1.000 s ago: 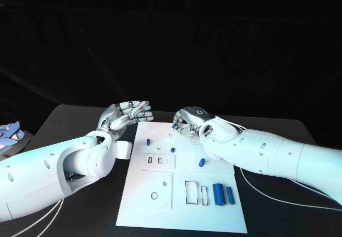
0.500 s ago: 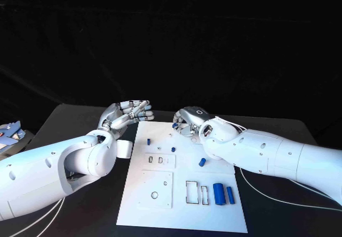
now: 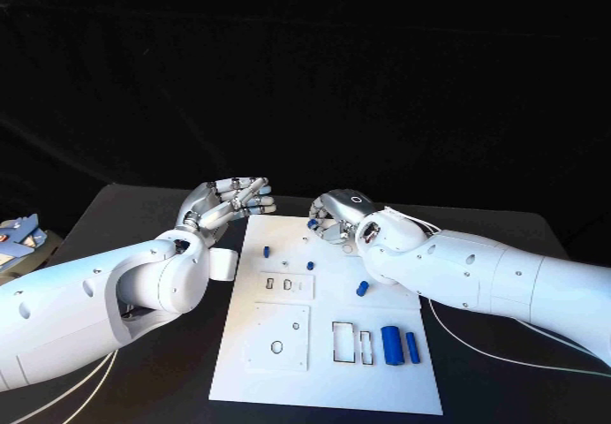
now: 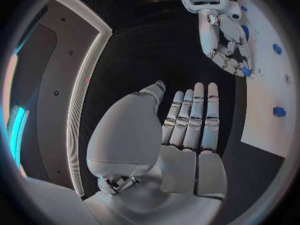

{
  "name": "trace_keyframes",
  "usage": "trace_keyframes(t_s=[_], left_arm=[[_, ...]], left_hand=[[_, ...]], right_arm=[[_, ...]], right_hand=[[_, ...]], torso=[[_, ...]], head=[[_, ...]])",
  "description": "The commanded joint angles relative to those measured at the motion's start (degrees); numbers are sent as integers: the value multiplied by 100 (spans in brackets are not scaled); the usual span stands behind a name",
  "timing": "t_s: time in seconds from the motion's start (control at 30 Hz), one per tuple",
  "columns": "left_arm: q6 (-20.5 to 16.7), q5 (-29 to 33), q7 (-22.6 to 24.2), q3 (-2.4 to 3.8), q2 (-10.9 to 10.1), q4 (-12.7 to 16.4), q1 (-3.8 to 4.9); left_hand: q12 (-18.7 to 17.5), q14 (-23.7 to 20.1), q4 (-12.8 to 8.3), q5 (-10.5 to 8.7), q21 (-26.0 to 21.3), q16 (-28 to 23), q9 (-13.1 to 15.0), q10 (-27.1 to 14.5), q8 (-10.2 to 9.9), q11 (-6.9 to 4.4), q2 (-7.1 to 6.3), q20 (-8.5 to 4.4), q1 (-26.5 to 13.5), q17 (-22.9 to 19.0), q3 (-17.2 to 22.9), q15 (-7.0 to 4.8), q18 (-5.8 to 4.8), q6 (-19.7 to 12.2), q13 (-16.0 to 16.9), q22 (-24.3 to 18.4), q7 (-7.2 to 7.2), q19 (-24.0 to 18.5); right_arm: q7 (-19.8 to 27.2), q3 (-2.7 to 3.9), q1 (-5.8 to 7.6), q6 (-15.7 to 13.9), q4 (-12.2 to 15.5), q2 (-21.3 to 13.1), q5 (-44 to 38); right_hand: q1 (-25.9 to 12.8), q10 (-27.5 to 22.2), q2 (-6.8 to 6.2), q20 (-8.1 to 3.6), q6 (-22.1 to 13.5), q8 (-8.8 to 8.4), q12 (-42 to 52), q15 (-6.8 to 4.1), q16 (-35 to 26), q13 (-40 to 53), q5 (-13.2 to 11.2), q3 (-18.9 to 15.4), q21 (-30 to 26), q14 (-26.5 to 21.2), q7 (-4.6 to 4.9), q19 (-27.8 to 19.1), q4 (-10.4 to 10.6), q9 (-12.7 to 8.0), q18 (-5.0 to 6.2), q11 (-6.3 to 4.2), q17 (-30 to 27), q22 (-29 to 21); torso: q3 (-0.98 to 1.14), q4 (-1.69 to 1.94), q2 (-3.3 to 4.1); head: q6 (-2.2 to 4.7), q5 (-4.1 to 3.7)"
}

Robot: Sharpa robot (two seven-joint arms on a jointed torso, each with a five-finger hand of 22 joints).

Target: Assemble the parts on the task board

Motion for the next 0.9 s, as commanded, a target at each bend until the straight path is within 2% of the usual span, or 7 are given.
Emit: trace_keyframes(t_s=[0.03, 0.37, 0.6, 0.9], left_arm=[[62, 7, 37, 6, 17, 2, 10], [66, 7, 28, 6, 15, -9, 10], [69, 7, 23, 6, 25, -19, 10], [69, 7, 21, 6, 32, -28, 10]], left_hand=[[-24, -26, -7, -17, -27, -24, -9, -28, -16, 12, -35, 4, 31, 8, 33, 29, 32, -32, -4, -8, 58, 41], [-33, -32, -15, -18, -32, -33, -10, -29, -20, 14, -38, 5, 32, 12, 42, 31, 32, -34, -3, -13, 59, 40], [-33, -32, -15, -18, -32, -33, -10, -29, -20, 14, -38, 5, 32, 12, 42, 31, 32, -34, -3, -13, 59, 40], [-33, -32, -15, -18, -32, -33, -10, -29, -20, 14, -38, 5, 32, 12, 42, 31, 32, -34, -3, -13, 59, 40]], right_arm=[[25, -2, -11, 131, -14, 9, -5], [22, -2, -11, 140, -4, -4, -3], [23, -2, -11, 104, -33, 21, 22], [10, -3, -11, 111, -77, 57, 32]], right_hand=[[-26, 15, 10, -12, 26, 8, -4, -24, 35, 5, 20, -13, 24, 247, -8, 31, 32, 27, -74, 16, 3, 5], [-41, 7, -5, -10, 9, 8, -10, -21, 41, 5, 22, -20, 13, 248, -4, 19, 44, 38, -70, 19, 11, -9], [-80, -82, -77, 14, -172, -64, -62, 11, 31, -6, 19, -18, -42, 228, 54, -36, 89, 68, -57, 62, -35, -72], [-100, -191, -147, 48, -310, -143, -120, 53, 21, -25, 8, -9, -73, 212, 110, -67, 116, 80, -51, 112, -79, -101]], torso=[[0, 1, -1], [0, -3, 3], [-5, 3, 3], [-2, 3, 3]], head=[[0, -4], [-17, 4], [-20, -3], [-27, -1]])
